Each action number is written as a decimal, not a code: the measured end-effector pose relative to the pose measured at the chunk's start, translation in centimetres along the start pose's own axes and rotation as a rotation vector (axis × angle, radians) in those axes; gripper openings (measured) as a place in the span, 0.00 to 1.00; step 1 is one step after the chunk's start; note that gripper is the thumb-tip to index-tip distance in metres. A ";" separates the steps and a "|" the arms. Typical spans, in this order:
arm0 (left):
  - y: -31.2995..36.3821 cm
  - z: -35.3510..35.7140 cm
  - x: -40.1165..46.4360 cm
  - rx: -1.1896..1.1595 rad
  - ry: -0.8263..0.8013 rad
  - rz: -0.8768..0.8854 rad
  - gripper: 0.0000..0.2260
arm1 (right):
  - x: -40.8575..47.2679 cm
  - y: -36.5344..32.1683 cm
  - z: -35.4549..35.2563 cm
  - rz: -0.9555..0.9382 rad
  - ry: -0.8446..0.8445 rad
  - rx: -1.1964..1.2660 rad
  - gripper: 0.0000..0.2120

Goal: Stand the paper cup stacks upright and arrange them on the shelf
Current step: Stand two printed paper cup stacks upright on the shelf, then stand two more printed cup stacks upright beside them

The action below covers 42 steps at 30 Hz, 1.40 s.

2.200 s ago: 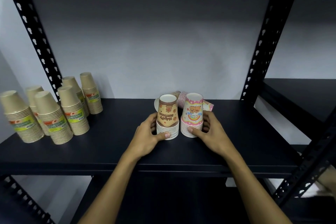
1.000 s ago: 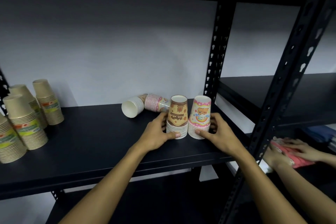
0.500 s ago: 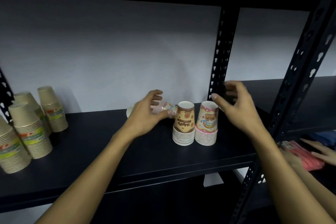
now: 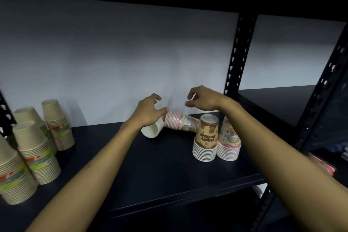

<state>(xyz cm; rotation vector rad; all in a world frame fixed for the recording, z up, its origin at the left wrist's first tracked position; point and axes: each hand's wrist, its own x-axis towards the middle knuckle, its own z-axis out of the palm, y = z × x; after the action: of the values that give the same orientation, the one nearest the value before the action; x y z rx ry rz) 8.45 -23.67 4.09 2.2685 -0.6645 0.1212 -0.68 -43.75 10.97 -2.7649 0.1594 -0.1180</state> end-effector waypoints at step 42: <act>-10.6 -2.0 -1.4 -0.200 -0.052 -0.203 0.25 | 5.7 -4.6 16.3 0.621 0.478 0.870 0.47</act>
<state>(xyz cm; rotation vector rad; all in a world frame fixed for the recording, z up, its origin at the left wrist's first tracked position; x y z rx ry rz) 12.74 -15.59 -1.73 2.1365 -0.4476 -0.0990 7.10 -34.37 -2.17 -1.6898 0.8477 -0.5326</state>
